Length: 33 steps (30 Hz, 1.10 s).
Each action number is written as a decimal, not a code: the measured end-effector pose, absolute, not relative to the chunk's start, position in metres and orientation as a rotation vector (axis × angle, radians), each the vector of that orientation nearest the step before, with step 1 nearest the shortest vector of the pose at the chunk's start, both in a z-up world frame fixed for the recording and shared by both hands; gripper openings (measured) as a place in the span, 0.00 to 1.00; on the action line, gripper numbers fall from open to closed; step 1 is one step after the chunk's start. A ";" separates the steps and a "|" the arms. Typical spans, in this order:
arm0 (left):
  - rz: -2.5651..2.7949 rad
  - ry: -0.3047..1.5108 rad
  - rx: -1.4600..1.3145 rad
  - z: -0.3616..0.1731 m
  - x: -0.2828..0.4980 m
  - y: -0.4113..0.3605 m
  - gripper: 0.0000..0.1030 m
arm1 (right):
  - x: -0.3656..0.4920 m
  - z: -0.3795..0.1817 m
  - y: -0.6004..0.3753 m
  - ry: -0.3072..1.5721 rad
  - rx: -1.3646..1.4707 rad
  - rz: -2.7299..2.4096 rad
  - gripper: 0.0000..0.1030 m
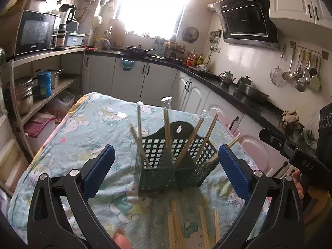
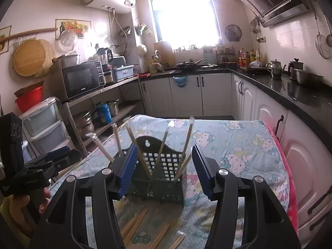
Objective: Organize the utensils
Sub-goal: 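Withdraw both open tools from the caddy and lower them toward the remaining chopsticks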
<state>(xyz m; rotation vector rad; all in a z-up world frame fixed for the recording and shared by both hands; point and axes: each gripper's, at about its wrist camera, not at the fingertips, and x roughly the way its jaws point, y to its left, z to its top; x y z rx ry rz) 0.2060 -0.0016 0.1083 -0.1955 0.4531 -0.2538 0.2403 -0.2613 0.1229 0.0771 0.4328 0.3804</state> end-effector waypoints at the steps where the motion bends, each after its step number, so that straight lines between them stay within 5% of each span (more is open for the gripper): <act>1: -0.250 0.456 -0.198 0.106 0.204 0.000 0.89 | 0.239 0.122 -0.260 0.436 0.074 0.382 0.51; 33: -0.183 0.614 -0.161 0.032 0.157 0.019 0.89 | 0.222 0.038 -0.238 0.642 0.011 0.431 0.52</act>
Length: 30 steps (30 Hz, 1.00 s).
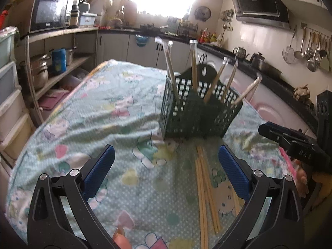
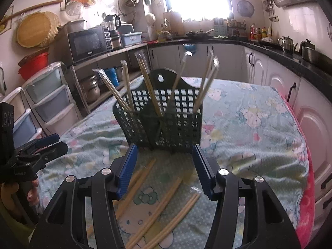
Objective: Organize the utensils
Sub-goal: 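Withdraw both open tools from the caddy and lower them toward the remaining chopsticks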
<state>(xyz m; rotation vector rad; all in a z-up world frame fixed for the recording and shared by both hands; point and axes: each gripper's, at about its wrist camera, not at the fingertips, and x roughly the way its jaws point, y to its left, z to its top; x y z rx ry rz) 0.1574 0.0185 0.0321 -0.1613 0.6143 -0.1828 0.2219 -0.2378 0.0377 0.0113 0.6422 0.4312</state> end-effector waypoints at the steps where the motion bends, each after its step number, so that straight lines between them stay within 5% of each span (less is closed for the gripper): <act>1: -0.189 0.627 -0.160 0.027 0.158 0.016 0.89 | 0.223 0.034 -0.239 0.653 0.009 0.426 0.52; 14: -0.261 0.780 -0.098 -0.018 0.177 -0.019 0.88 | 0.232 -0.005 -0.249 0.761 -0.006 0.410 0.52; 20: -0.294 0.826 -0.086 -0.030 0.189 -0.031 0.69 | 0.237 -0.016 -0.247 0.798 -0.017 0.425 0.51; 22: -0.305 0.847 -0.094 -0.034 0.195 -0.033 0.55 | 0.239 -0.019 -0.246 0.813 -0.020 0.437 0.48; 30: -0.384 0.915 -0.168 -0.045 0.211 -0.038 0.29 | 0.253 -0.034 -0.242 0.894 -0.009 0.474 0.29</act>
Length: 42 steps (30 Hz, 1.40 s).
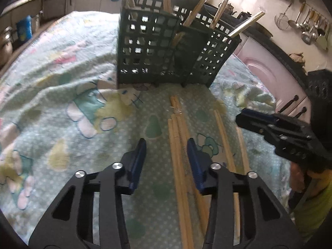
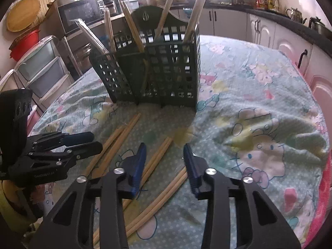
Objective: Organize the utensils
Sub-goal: 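Withdraw both open tools from the caddy and lower them toward the remaining chopsticks, then close the left tool on a wrapped chopstick while the right tool grasps another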
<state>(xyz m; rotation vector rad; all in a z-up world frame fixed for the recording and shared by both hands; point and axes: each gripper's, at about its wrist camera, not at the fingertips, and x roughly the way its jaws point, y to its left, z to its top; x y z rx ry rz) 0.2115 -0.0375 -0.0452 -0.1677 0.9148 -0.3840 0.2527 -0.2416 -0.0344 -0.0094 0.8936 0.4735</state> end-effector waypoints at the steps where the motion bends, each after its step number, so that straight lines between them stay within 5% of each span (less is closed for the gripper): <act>1: -0.389 0.918 -0.166 -0.046 0.213 -0.039 0.28 | 0.255 -0.037 -0.242 0.905 -0.006 0.472 0.28; 22: -0.389 0.949 -0.163 -0.048 0.244 -0.047 0.27 | 0.291 -0.055 -0.221 0.995 -0.013 0.481 0.28; 27: -0.383 0.952 -0.156 -0.048 0.250 -0.051 0.26 | 0.294 -0.055 -0.214 0.981 -0.042 0.474 0.16; 42: -0.381 0.941 -0.178 -0.044 0.247 -0.039 0.02 | 0.285 -0.019 -0.215 0.886 0.019 0.529 0.08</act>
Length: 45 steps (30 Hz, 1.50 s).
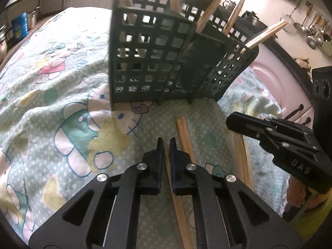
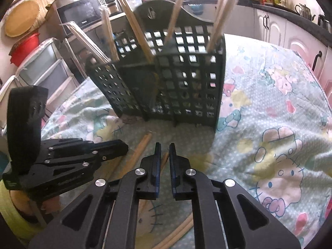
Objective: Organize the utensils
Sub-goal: 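Close the left tool on a wrapped chopstick while the right tool grasps another, then lift both held chopsticks and carry them above the green caddy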
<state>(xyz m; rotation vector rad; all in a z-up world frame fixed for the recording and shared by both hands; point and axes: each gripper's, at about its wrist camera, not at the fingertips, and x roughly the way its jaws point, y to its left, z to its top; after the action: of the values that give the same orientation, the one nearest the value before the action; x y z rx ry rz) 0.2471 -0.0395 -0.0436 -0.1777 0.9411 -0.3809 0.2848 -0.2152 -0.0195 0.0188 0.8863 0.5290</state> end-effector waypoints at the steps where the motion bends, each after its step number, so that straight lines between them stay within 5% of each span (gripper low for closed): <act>1: -0.378 0.933 -0.177 -0.042 0.245 -0.038 0.02 | 0.283 -0.017 -0.213 0.879 0.019 0.532 0.07; 45: -0.342 0.561 -0.213 0.086 0.186 0.013 0.00 | 0.235 0.095 -0.179 0.609 -0.001 0.627 0.05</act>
<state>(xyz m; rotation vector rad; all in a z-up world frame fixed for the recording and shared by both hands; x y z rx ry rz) 0.1855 0.0127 0.0856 -0.2134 0.5610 -0.3424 0.2353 -0.1786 0.0949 -0.0010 0.6095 0.6271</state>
